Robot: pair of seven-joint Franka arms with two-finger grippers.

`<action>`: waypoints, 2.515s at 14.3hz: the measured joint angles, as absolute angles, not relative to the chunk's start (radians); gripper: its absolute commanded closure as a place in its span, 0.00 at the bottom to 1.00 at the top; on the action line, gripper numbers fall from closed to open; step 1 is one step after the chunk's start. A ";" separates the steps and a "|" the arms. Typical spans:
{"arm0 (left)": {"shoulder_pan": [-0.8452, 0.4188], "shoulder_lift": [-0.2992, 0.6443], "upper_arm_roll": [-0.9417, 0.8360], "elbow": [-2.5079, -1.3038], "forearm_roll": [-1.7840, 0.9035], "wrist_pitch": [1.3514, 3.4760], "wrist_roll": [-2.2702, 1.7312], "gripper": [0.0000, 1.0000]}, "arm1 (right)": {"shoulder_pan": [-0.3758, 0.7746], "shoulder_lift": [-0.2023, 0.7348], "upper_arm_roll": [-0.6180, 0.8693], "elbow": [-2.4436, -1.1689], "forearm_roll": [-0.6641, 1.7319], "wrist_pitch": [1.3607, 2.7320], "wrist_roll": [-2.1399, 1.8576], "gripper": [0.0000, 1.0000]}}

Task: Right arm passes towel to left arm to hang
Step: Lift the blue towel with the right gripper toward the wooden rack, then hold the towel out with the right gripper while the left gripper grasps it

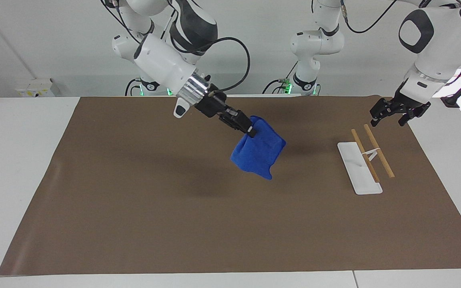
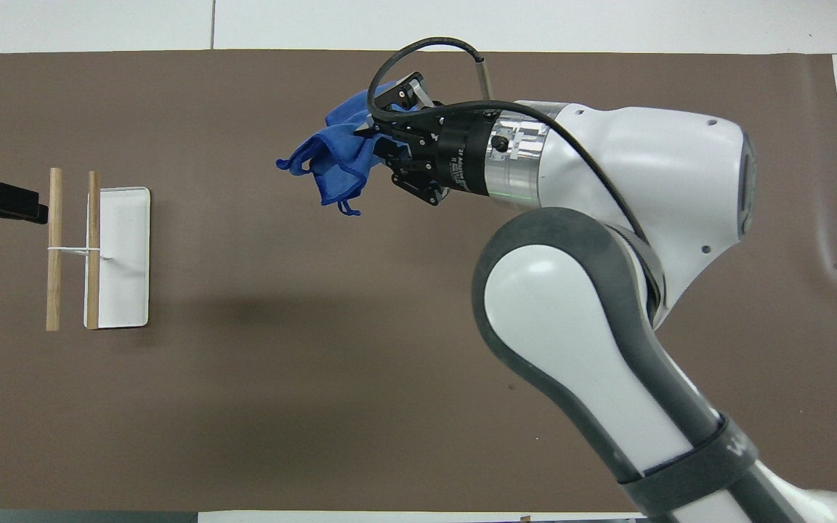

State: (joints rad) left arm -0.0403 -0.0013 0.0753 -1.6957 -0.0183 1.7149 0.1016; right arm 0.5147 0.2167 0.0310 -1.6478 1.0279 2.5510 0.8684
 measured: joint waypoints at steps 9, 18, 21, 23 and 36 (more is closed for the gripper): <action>-0.046 -0.001 0.072 -1.696 -0.018 1.715 0.101 0.00 | 0.651 0.261 0.030 -1.635 1.226 2.737 0.875 1.00; -0.074 -0.001 0.062 -1.701 -0.135 1.766 -0.138 0.00 | 0.698 0.262 0.030 -1.635 1.228 2.738 0.875 1.00; -0.107 0.003 0.060 -1.713 -0.260 1.782 -0.368 0.00 | 0.699 0.263 0.030 -1.635 1.228 2.738 0.875 1.00; -0.131 0.009 0.060 -1.730 -0.342 1.801 -0.502 0.00 | 0.699 0.264 0.030 -1.635 1.228 2.738 0.875 1.00; -0.269 0.011 0.061 -1.819 -0.485 1.974 -1.079 1.00 | 0.699 0.269 0.025 -1.636 1.228 2.738 0.875 1.00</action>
State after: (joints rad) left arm -0.2691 0.0107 0.0612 -1.8194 -0.4846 1.9744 -1.0788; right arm 0.6988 0.2685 0.0252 -1.6357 1.2280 2.7381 0.8748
